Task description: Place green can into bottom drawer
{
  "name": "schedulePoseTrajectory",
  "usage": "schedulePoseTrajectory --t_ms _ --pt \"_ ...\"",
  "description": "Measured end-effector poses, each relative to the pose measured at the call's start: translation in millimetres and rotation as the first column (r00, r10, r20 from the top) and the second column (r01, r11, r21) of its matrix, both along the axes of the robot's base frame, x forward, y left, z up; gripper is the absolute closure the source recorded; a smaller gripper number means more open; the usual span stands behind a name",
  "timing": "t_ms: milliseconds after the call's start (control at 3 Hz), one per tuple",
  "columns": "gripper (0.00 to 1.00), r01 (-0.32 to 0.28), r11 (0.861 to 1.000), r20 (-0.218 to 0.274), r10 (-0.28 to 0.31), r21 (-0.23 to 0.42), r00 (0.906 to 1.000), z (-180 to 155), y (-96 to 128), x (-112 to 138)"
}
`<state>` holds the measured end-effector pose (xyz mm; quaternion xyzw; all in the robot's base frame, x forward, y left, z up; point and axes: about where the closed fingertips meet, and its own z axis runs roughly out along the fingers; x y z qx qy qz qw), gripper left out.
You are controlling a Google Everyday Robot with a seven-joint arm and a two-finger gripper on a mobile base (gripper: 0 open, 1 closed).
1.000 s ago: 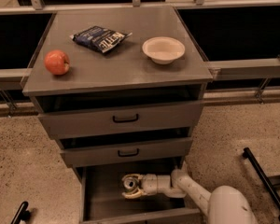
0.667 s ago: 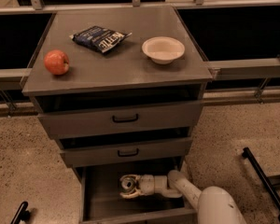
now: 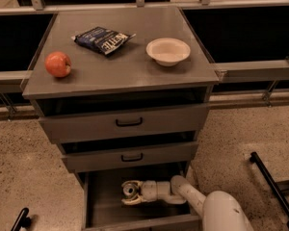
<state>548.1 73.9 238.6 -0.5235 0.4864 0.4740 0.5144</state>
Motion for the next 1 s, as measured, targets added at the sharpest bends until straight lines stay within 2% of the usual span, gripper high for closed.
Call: schedulePoseTrajectory --t_ms 333,667,1000 --pt "0.12 -0.002 1.0 -0.004 0.002 -0.004 1.0 -1.1 2.4 -1.3" --pt "0.0 -0.002 1.0 -0.004 0.002 -0.004 1.0 -1.1 2.5 -1.3" --pt "0.0 -0.002 1.0 -0.004 0.002 -0.004 1.0 -1.1 2.5 -1.3"
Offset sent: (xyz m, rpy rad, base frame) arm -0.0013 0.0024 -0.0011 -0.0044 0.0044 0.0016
